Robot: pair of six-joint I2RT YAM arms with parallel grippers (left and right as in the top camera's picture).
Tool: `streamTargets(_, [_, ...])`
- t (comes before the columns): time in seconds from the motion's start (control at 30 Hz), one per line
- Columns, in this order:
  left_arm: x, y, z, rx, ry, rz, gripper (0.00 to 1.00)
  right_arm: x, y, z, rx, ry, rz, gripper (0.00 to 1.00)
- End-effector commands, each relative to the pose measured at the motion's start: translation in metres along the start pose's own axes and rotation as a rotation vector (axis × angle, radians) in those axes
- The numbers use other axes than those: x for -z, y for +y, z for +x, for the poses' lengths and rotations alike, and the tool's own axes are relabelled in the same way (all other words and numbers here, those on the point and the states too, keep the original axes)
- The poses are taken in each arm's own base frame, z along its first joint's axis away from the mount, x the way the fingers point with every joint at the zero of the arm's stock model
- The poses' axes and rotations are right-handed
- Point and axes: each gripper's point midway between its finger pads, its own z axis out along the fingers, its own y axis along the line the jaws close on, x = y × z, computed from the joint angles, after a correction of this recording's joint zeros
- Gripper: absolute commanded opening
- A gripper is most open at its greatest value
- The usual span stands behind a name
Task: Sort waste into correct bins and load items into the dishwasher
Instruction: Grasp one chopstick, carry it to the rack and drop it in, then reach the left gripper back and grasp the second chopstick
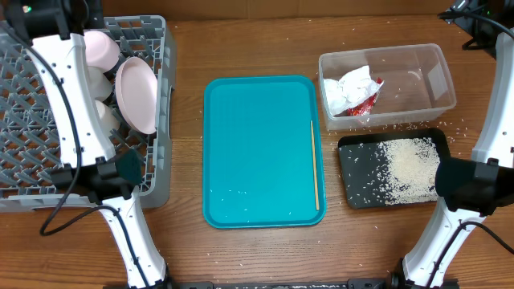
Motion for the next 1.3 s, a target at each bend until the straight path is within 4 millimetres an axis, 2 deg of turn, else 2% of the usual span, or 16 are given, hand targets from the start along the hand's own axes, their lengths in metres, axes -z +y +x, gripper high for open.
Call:
streamTargets(0.0, [-0.019, -0.013, 0.008, 0.037, 0.031, 0.056, 0.04, 0.015, 0.0, -0.01, -0.013, -0.047, -0.018, 1.0])
streamTargets(0.17, [-0.044, -0.02, 0.016, 0.109, 0.055, 0.056, 0.04, 0.015, 0.0, -0.01, -0.013, -0.047, -0.018, 1.0])
streamTargets(0.2, [-0.047, -0.02, 0.016, 0.126, 0.055, 0.056, 0.08, 0.015, 0.0, -0.01, -0.013, -0.047, -0.018, 1.0])
streamTargets(0.23, [-0.05, -0.021, 0.017, 0.141, 0.055, 0.056, 0.26, 0.015, 0.001, -0.01, -0.013, -0.047, -0.018, 1.0])
streamTargets(0.27, [-0.052, -0.021, 0.018, 0.154, 0.058, 0.055, 0.53, 0.015, 0.0, -0.01, -0.013, -0.047, -0.018, 1.0])
streamTargets(0.3, [-0.052, -0.021, 0.018, 0.16, 0.059, 0.055, 0.66, 0.015, 0.0, -0.01, -0.013, -0.047, -0.018, 1.0])
streamTargets(0.43, [-0.049, -0.02, 0.016, 0.16, 0.054, 0.051, 0.85, 0.015, 0.001, -0.01, -0.013, -0.047, -0.018, 1.0])
streamTargets(0.6, [-0.026, -0.02, 0.009, 0.162, 0.032, 0.058, 0.88, 0.015, 0.0, -0.01, -0.013, -0.047, -0.018, 1.0])
streamTargets(0.73, [0.02, -0.021, -0.008, 0.202, -0.035, 0.084, 0.89, 0.015, 0.0, -0.01, -0.013, -0.047, -0.018, 1.0])
streamTargets(0.8, [0.049, -0.029, -0.017, 0.223, -0.077, 0.146, 0.85, 0.015, 0.0, -0.01, -0.013, -0.047, -0.018, 1.0])
streamTargets(0.83, [0.065, -0.038, -0.02, 0.233, -0.091, 0.208, 0.81, 0.015, 0.0, -0.01, -0.013, -0.047, -0.018, 1.0])
streamTargets(0.93, [0.121, -0.093, -0.019, 0.214, -0.085, 0.535, 0.7, 0.015, 0.001, -0.01, -0.013, -0.047, -0.018, 1.0])
streamTargets(1.0, [0.149, -0.13, -0.01, 0.18, -0.043, 0.726, 0.64, 0.015, 0.0, -0.01, -0.013, -0.047, -0.018, 1.0])
streamTargets(1.03, [0.163, -0.156, 0.003, 0.155, 0.016, 0.83, 0.62, 0.015, 0.0, -0.01, -0.013, -0.047, -0.018, 1.0])
streamTargets(1.13, [0.168, -0.199, 0.038, 0.123, 0.187, 0.9, 0.62, 0.015, 0.001, -0.01, -0.013, -0.047, -0.018, 1.0])
streamTargets(1.27, [0.149, -0.258, 0.094, 0.092, 0.45, 0.812, 0.59, 0.015, 0.0, -0.01, -0.013, -0.047, -0.018, 1.0])
